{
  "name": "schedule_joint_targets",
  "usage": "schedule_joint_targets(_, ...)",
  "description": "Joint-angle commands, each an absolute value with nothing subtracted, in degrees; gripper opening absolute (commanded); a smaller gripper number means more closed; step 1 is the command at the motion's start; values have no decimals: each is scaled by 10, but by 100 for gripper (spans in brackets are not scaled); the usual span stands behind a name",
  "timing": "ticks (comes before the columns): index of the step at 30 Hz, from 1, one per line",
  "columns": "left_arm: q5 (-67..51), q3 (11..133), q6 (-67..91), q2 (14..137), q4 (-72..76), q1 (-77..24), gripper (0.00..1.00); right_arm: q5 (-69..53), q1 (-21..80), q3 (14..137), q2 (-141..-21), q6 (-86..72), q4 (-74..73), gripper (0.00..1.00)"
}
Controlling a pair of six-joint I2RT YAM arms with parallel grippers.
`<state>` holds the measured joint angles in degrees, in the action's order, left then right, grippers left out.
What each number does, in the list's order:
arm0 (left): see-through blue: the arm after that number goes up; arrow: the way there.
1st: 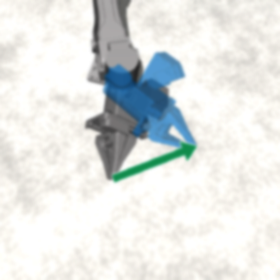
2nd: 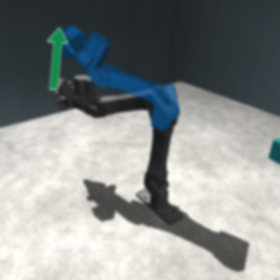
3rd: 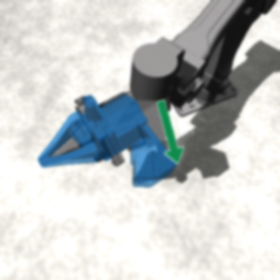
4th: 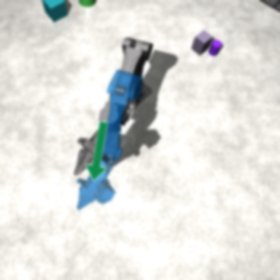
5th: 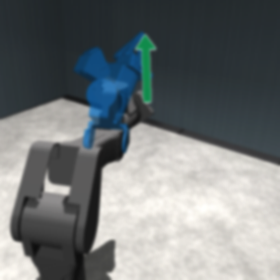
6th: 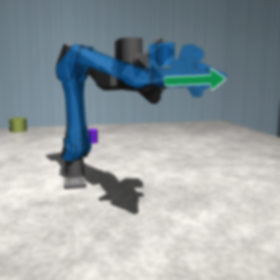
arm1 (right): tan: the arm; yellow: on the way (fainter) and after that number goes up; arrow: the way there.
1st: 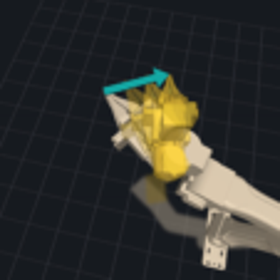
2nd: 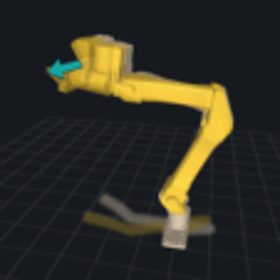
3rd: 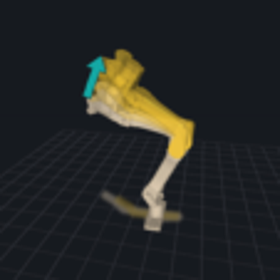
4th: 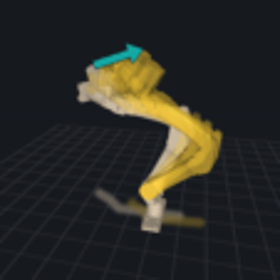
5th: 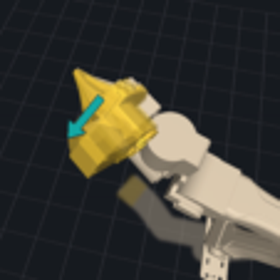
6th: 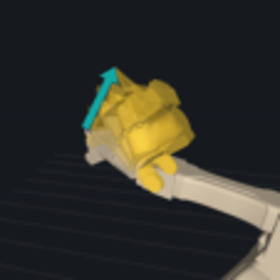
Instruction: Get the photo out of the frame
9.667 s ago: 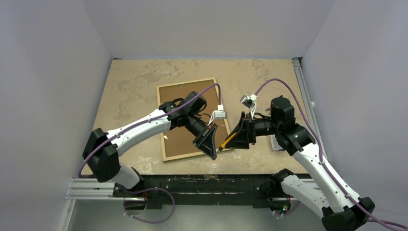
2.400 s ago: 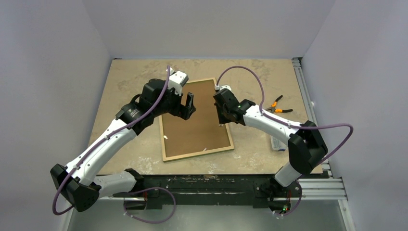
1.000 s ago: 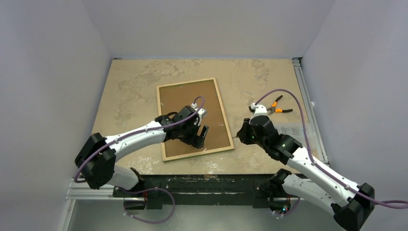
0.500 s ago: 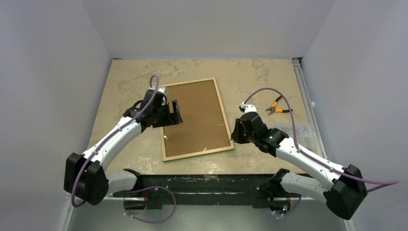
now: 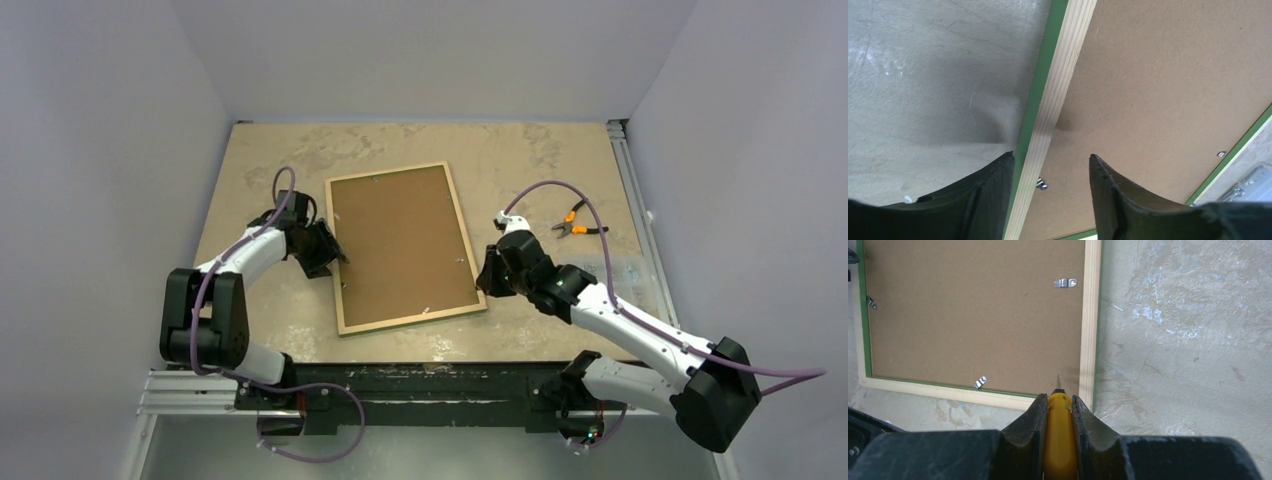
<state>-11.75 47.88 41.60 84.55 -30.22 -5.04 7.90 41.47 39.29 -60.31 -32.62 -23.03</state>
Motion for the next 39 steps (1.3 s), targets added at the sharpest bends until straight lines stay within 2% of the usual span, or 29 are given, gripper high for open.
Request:
schedule_joint_targets(1,-116,487,439,854,-261,-50,49,81,416,400,-578,-335,-222,0)
schedule_joint_targets(6,-103,480,449,872,-247,-50,42,89,415,388,-560,-332,-223,0)
schedule_joint_targets(13,-82,496,433,885,-271,-50,38,91,416,386,-553,-329,-227,0)
schedule_joint_targets(15,-82,502,428,889,-278,-50,33,92,415,383,-548,-329,-225,0)
schedule_joint_targets(21,-89,501,417,888,-275,-50,25,92,416,378,-542,-329,-227,0)
schedule_joint_targets(27,-100,495,415,883,-270,-50,8,93,416,374,-539,-329,-227,0)
schedule_joint_targets(32,-103,495,404,882,-268,-51,6,98,416,375,-542,-329,-221,0)
schedule_joint_targets(35,-111,502,387,885,-277,-56,0,108,414,397,-560,-330,-223,0)
schedule_joint_targets(39,-95,507,354,869,-292,-91,0,107,407,448,-600,-319,-229,0)
